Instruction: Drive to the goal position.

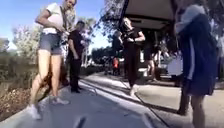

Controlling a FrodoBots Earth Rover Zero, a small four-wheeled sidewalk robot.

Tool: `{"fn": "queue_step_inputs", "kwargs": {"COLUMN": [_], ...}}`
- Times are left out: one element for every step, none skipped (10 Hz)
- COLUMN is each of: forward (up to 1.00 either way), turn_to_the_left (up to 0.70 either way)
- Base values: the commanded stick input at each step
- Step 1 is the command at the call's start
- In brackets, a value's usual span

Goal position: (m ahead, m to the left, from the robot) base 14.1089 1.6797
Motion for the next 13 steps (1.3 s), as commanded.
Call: {"fn": "queue_step_inputs", "kwargs": {"forward": [0.96, 0.86, 0.23, -0.07, -0.12, -0.02, 0.51, 0.07, 0.55, 0.71, 0.6, 0.7, 0.96], "turn_to_the_left": [0.38, 0.31, 0.08, 0.0, 0.0, 0.03, 0.53, 0.92, 0.35, 0.0, 0.0, 0.0, 0.0]}}
